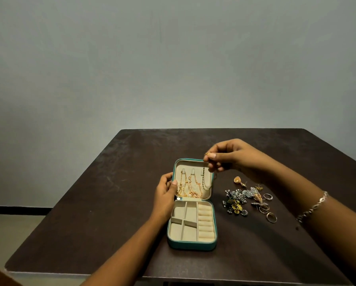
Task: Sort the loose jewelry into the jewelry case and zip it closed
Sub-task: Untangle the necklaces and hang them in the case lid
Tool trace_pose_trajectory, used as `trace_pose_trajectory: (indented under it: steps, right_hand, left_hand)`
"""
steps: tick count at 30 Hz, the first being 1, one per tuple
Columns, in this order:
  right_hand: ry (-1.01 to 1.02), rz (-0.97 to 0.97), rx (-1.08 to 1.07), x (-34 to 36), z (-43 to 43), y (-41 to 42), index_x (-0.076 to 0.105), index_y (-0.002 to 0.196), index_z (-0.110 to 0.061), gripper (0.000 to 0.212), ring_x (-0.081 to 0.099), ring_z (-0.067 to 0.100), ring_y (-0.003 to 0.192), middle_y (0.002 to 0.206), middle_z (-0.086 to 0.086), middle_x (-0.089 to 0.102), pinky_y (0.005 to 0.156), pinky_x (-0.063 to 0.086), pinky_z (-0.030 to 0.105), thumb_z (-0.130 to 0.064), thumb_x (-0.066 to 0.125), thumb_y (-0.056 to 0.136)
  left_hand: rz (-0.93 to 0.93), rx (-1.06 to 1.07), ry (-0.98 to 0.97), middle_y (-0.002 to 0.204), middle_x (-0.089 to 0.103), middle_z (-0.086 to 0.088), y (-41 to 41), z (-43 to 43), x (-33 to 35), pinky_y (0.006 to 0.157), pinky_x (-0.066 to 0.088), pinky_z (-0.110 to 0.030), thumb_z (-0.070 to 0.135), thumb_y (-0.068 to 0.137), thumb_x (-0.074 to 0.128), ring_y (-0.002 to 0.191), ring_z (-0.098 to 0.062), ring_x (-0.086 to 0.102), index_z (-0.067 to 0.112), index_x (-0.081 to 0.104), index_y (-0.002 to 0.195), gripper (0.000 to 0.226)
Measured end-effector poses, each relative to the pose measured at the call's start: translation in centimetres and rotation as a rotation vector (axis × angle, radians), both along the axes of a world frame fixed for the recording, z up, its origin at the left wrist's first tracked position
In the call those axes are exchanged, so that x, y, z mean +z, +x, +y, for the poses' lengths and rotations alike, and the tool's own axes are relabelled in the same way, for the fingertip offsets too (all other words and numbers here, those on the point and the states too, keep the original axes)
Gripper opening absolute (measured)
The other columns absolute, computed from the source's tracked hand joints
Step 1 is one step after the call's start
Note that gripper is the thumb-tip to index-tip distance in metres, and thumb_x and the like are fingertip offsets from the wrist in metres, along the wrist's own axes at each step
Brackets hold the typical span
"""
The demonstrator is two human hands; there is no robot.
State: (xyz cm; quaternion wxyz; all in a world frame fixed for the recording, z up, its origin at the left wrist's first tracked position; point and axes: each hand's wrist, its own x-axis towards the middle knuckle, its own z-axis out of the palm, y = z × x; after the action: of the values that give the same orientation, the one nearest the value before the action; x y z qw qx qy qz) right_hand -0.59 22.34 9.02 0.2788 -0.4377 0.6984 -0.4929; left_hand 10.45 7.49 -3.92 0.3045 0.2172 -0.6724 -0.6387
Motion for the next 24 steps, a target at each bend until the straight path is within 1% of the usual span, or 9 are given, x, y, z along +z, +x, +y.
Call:
trace_pose_trajectory:
  steps: [3,7,11,13,16,18,21,22,24]
  right_hand:
    - [0.033,0.014,0.013,-0.5,-1.2,-0.3,0.066,0.083,-0.006,0.015,0.056,0.015,0.072,0.072,0.005,0.064,0.063,0.044,0.021,-0.010,0.053,0.090]
    - [0.080,0.011,0.030,-1.3,-2.0,-0.7,0.067,0.083,-0.008,0.017,0.058,0.012,0.069,0.071,0.004,0.065,0.062,0.044,0.020,-0.010,0.052,0.091]
    - [0.120,-0.008,0.045,-1.7,-2.3,-1.0,0.067,0.082,-0.009,0.017,0.059,0.007,0.066,0.070,0.001,0.066,0.060,0.044,0.018,-0.010,0.053,0.091]
    - [0.129,0.061,0.006,-1.8,-2.6,-0.8,0.067,0.080,-0.011,0.017,0.059,0.005,0.065,0.071,0.000,0.066,0.059,0.044,0.017,-0.010,0.053,0.090]
    - [0.162,0.328,-0.108,-2.5,-3.2,-0.7,0.067,0.082,-0.015,0.013,0.061,0.008,0.076,0.080,-0.001,0.067,0.069,0.048,0.022,-0.015,0.056,0.089]
    - [0.171,0.545,-0.194,-3.1,-3.6,-0.6,0.068,0.090,-0.014,0.012,0.061,0.012,0.085,0.088,0.000,0.067,0.076,0.049,0.028,-0.019,0.056,0.089]
    - [0.172,0.930,-0.285,-4.3,-3.8,-1.0,0.067,0.101,-0.015,0.019,0.054,0.017,0.094,0.095,0.001,0.061,0.072,0.042,0.028,-0.022,0.054,0.090]
    - [0.162,1.025,-0.294,-4.7,-3.8,-1.2,0.067,0.103,-0.015,0.019,0.052,0.019,0.095,0.096,0.003,0.061,0.071,0.042,0.030,-0.021,0.054,0.090]
    - [0.095,1.180,-0.278,-5.3,-3.7,-1.3,0.069,0.099,-0.013,0.018,0.054,0.024,0.089,0.090,0.006,0.061,0.063,0.046,0.035,-0.016,0.065,0.082]
  left_hand:
    - [0.022,-0.011,0.001,0.098,0.061,0.001,-0.1,0.0,-0.1,0.065,0.052,-0.014,0.006,0.096,0.040,0.087,-0.007,0.060,0.013,0.047,0.113,0.020]
    - [0.039,-0.017,-0.003,0.096,0.062,0.001,-0.1,0.0,-0.2,0.066,0.053,-0.017,0.006,0.096,0.040,0.085,-0.009,0.061,0.013,0.048,0.113,0.020]
    - [0.061,-0.031,0.008,0.096,0.062,-0.001,-0.1,0.0,-0.1,0.065,0.052,-0.016,0.005,0.096,0.040,0.084,-0.010,0.061,0.014,0.047,0.111,0.019]
    - [0.069,-0.040,0.011,0.096,0.062,-0.001,-0.1,-0.1,-0.1,0.065,0.053,-0.016,0.005,0.096,0.040,0.085,-0.010,0.062,0.014,0.047,0.111,0.019]
    - [0.075,-0.042,0.017,0.096,0.063,-0.001,-0.1,-0.1,-0.2,0.064,0.053,-0.015,0.005,0.096,0.040,0.084,-0.010,0.062,0.012,0.047,0.114,0.020]
    - [0.075,-0.042,0.017,0.097,0.063,-0.002,-0.2,-0.1,-0.2,0.064,0.053,-0.015,0.005,0.096,0.040,0.085,-0.011,0.062,0.010,0.048,0.115,0.021]
    - [0.077,-0.046,0.029,0.098,0.063,-0.002,-0.2,-0.1,-0.2,0.067,0.054,-0.018,0.005,0.096,0.040,0.087,-0.012,0.062,0.011,0.048,0.115,0.021]
    - [0.076,-0.047,0.034,0.099,0.063,-0.002,-0.2,-0.1,-0.3,0.068,0.054,-0.019,0.005,0.096,0.040,0.088,-0.012,0.063,0.011,0.048,0.114,0.021]
    - [0.070,-0.047,0.033,0.100,0.063,-0.002,-0.2,-0.1,-0.3,0.069,0.054,-0.020,0.006,0.096,0.040,0.090,-0.012,0.063,0.013,0.048,0.114,0.021]
